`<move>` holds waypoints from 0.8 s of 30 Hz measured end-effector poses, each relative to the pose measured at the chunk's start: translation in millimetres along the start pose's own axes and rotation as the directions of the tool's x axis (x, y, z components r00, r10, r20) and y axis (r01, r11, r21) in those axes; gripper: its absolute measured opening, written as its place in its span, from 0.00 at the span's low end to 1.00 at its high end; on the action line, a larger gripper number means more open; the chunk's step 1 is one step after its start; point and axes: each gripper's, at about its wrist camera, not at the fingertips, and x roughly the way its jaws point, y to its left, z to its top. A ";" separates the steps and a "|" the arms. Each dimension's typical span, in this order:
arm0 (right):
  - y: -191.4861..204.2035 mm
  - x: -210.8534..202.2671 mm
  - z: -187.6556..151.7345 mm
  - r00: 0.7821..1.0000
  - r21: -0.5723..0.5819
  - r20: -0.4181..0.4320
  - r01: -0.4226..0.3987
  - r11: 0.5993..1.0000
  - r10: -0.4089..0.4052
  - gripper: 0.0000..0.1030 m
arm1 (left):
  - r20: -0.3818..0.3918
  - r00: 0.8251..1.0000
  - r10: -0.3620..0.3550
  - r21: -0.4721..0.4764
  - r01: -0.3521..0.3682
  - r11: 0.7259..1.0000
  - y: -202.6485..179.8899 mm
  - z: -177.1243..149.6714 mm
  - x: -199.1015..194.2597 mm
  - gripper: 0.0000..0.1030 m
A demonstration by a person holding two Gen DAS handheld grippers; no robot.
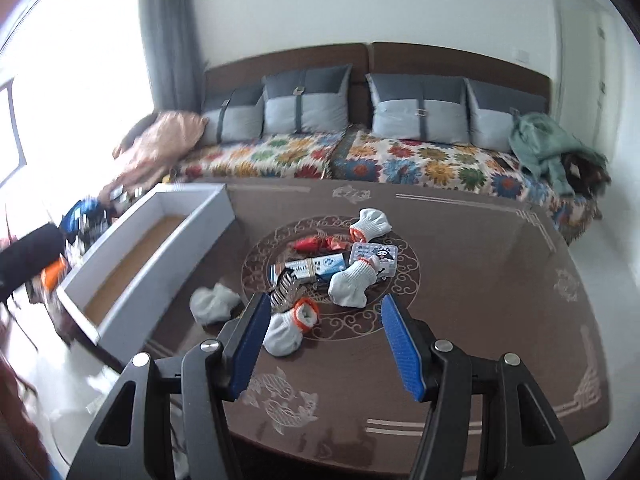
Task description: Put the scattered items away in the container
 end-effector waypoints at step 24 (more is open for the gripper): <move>-23.9 -7.6 -71.3 0.999 0.213 0.019 0.030 0.977 -0.035 0.57 | -0.278 0.956 0.094 0.011 -0.095 0.995 25.3 -98.1 101.2 1.00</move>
